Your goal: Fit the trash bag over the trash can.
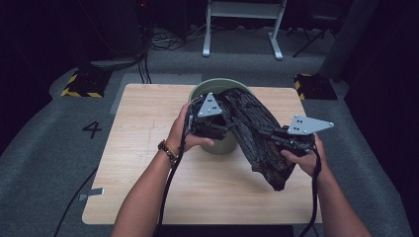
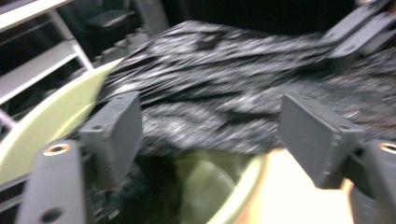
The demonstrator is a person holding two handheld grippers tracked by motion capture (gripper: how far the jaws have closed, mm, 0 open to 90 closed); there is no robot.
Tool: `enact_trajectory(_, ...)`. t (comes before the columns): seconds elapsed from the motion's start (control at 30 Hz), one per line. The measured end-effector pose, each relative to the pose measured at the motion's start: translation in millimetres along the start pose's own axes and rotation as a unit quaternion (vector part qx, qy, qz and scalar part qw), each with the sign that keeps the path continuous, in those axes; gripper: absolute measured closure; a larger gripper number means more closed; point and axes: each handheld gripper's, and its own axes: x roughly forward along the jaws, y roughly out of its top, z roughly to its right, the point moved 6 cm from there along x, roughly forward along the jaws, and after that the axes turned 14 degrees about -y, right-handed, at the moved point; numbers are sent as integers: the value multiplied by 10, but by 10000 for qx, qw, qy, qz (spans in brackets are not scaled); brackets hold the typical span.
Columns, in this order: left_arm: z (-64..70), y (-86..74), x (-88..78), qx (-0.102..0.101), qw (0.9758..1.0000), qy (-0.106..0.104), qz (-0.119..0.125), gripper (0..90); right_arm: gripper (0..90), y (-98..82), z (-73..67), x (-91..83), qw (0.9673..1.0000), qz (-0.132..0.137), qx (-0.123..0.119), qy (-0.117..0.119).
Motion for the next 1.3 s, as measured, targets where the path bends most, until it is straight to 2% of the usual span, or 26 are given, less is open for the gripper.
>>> enact_trajectory(0.03, 21, 14, 41, 51, 9999, 46, -78, 219, 872, 15, -20, 5, 10000, 12, -20, 36)
enact_trajectory(0.1, 42, 28, 84, 124, 9998, 64, -173, 317, 872, 54, -58, 13, 9999, 47, -109, 84)
enact_trajectory(0.13, 33, 32, 105, 176, 9993, 224, -255, 403, 872, 72, -76, 15, 9998, 60, -153, 90)
enact_trajectory(0.17, 27, 31, 115, 173, 9991, 267, -290, 498, 870, 93, -96, 16, 9997, 72, -191, 114)
enact_trajectory(0.2, 20, 28, 122, 188, 9989, 271, -327, 551, 870, 104, -106, 17, 9997, 79, -203, 120)
enact_trajectory(0.23, 14, 22, 122, 218, 9986, 308, -367, 654, 865, 120, -120, 19, 9996, 87, -228, 139)
enact_trajectory(0.37, -26, -10, 116, 238, 9977, 446, -459, 850, 838, 148, -140, 17, 9995, 124, -240, 152)
enact_trajectory(0.43, -43, -21, 97, 220, 9977, 461, -456, 898, 804, 148, -136, 13, 9996, 134, -213, 116)
enact_trajectory(0.6, -97, -64, 57, 156, 9973, 549, -471, 900, 673, 138, -111, -10, 9996, 236, -72, 137)
enact_trajectory(0.73, -142, -107, 10, 92, 9971, 600, -458, 900, 439, 132, -64, -53, 9995, 304, 71, 4)
enact_trajectory(0.8, -165, -134, -23, 47, 9971, 613, -457, 900, 400, 127, -58, -104, 9991, 407, 100, 35)
enact_trajectory(0.87, -192, -159, -61, 16, 9968, 654, -453, 900, 352, 102, -38, -159, 9990, 431, 66, -43)
enact_trajectory(1.03, -260, -214, -174, -111, 9964, 726, -416, 900, 315, -54, 93, -267, 9988, 382, 205, -215)
enact_trajectory(1.2, -308, -272, -235, -170, 9959, 767, -437, 900, 315, -236, 194, -290, 9985, 260, 414, -250)
enact_trajectory(1.27, -328, -287, -259, -233, 9960, 770, -380, 900, 359, -314, 203, -255, 9987, 159, 433, -213)
enact_trajectory(1.3, -340, -295, -274, -257, 9960, 774, -365, 900, 416, -338, 201, -241, 9989, 116, 407, -215)
